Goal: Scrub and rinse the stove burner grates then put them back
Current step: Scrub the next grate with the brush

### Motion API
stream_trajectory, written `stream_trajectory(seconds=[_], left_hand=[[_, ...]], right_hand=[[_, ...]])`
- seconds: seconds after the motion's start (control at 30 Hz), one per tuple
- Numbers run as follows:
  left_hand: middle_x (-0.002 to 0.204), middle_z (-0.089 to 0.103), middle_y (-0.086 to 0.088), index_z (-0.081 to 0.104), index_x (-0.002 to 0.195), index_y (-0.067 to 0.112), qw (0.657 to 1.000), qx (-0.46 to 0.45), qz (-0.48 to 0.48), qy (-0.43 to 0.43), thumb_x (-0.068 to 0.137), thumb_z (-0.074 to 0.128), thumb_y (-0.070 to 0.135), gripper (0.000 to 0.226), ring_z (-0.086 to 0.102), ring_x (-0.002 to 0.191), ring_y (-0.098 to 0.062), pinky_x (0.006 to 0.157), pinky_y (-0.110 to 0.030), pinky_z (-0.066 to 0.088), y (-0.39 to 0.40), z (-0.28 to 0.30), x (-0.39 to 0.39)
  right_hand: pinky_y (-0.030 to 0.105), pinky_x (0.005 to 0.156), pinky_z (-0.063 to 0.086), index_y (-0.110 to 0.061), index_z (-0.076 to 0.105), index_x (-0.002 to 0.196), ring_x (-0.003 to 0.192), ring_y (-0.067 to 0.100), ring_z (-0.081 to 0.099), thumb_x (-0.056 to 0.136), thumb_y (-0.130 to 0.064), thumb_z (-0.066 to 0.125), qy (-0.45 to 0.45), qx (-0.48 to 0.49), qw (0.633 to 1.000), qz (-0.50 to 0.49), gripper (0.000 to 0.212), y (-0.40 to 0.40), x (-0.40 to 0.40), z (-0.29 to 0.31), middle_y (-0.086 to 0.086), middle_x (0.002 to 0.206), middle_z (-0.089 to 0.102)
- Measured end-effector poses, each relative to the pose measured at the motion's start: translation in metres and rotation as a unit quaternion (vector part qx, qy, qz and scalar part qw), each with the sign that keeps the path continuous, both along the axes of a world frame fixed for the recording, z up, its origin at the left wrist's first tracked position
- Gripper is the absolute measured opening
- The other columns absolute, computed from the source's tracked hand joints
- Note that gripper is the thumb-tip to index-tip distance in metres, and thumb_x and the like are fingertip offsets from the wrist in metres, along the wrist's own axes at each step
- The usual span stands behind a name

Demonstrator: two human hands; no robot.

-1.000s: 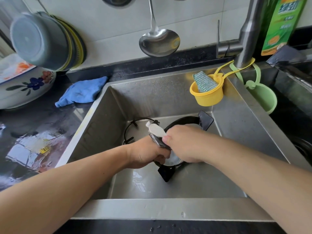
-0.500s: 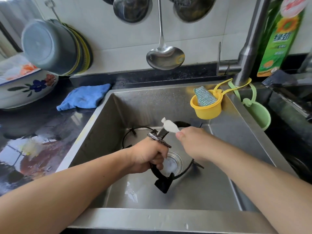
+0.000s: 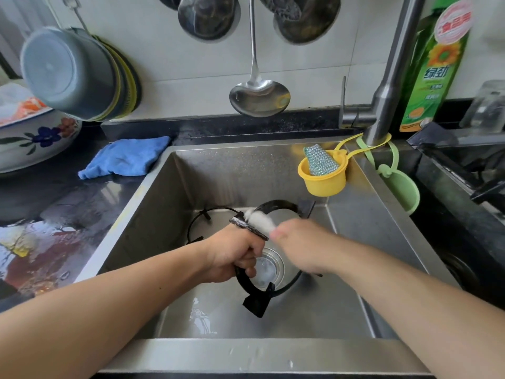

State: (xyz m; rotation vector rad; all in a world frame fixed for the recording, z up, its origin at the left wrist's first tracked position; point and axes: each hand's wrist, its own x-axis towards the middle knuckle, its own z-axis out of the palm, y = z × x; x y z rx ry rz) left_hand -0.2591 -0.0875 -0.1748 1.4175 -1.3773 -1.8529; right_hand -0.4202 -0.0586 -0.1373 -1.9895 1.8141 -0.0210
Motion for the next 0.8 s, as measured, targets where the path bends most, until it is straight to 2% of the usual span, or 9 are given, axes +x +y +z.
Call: stream_trajectory(seconds=[0.1,0.2,0.27,0.37,0.47,0.57,0.6,0.73,0.8], left_hand=[[0.049,0.017,0.000,0.028,0.048,0.022,1.000,-0.021,0.015,-0.006,0.074,0.039,-0.017,0.048,0.008,0.051,-0.017,0.052,-0.026,0.029,0.000,0.001,0.000],[0.048,0.017,0.000,0.027,0.047,0.024,0.999,-0.040,0.022,-0.008,0.073,0.039,-0.019,0.051,0.010,0.048,-0.015,0.051,-0.025,0.029,0.001,0.002,-0.005],[0.049,0.018,0.000,0.029,0.049,0.023,0.998,-0.053,0.017,-0.018,0.072,0.039,-0.020,0.050,0.012,0.047,-0.014,0.051,-0.026,0.027,0.004,0.001,-0.007],[0.054,0.020,-0.001,0.036,0.057,0.020,0.997,-0.073,0.009,-0.026,0.070,0.038,-0.022,0.044,0.013,0.049,-0.015,0.052,-0.029,0.024,0.004,0.001,-0.005],[0.052,0.020,0.001,0.033,0.050,0.023,0.996,-0.076,0.032,-0.035,0.071,0.040,-0.022,0.050,0.014,0.047,-0.014,0.054,-0.030,0.024,0.002,0.003,-0.008],[0.053,0.019,0.001,0.028,0.056,0.023,0.995,-0.081,0.037,-0.036,0.069,0.041,-0.021,0.048,0.012,0.049,-0.014,0.054,-0.030,0.023,0.002,0.003,-0.012],[0.054,0.020,0.001,0.029,0.057,0.022,0.995,-0.084,0.035,-0.035,0.069,0.040,-0.022,0.047,0.012,0.050,-0.015,0.055,-0.031,0.021,0.002,0.002,-0.011],[0.055,0.021,0.002,0.039,0.054,0.022,0.996,-0.085,0.015,-0.020,0.068,0.040,-0.019,0.044,0.012,0.051,-0.015,0.057,-0.034,0.018,0.003,0.001,-0.007],[0.051,0.020,0.003,0.038,0.045,0.021,0.997,-0.070,0.018,-0.016,0.072,0.039,-0.022,0.051,0.011,0.049,-0.014,0.057,-0.034,0.020,0.003,0.000,-0.008]], right_hand=[[0.036,0.087,0.044,-0.017,0.057,0.108,0.114,0.034,0.056,0.109,-0.031,0.029,-0.020,-0.006,1.000,-0.006,0.032,-0.005,-0.001,0.003,0.016,0.124,0.060],[0.039,0.089,0.046,-0.010,0.057,0.122,0.114,0.038,0.055,0.108,-0.024,0.027,0.019,-0.038,0.996,-0.074,0.036,-0.016,-0.015,0.003,0.019,0.128,0.057],[0.036,0.084,0.045,-0.011,0.057,0.121,0.112,0.036,0.056,0.108,-0.022,0.031,0.002,-0.037,0.999,-0.034,0.032,-0.008,-0.011,0.005,0.017,0.124,0.058],[0.038,0.088,0.046,-0.011,0.058,0.105,0.109,0.034,0.055,0.109,-0.025,0.030,-0.048,-0.022,0.998,0.034,0.032,0.006,0.005,0.005,0.015,0.116,0.059],[0.037,0.078,0.044,-0.019,0.050,0.091,0.102,0.033,0.055,0.107,-0.024,0.029,-0.013,-0.059,0.998,-0.001,0.027,-0.003,-0.001,0.009,0.011,0.106,0.056],[0.038,0.074,0.038,-0.016,0.056,0.114,0.108,0.036,0.054,0.105,-0.017,0.030,0.040,-0.098,0.993,-0.048,0.027,-0.005,-0.009,0.011,0.013,0.118,0.055],[0.037,0.076,0.040,-0.016,0.056,0.118,0.111,0.037,0.054,0.104,-0.015,0.033,0.021,-0.091,0.995,-0.041,0.027,-0.003,-0.006,0.011,0.013,0.119,0.055],[0.041,0.089,0.048,-0.018,0.054,0.107,0.111,0.037,0.054,0.106,-0.018,0.032,-0.041,-0.038,0.998,0.014,0.023,0.002,0.007,0.002,0.013,0.121,0.056],[0.035,0.080,0.042,-0.017,0.056,0.117,0.113,0.037,0.054,0.105,-0.018,0.032,-0.017,-0.051,0.998,-0.029,0.027,-0.006,-0.008,0.005,0.014,0.124,0.055]])
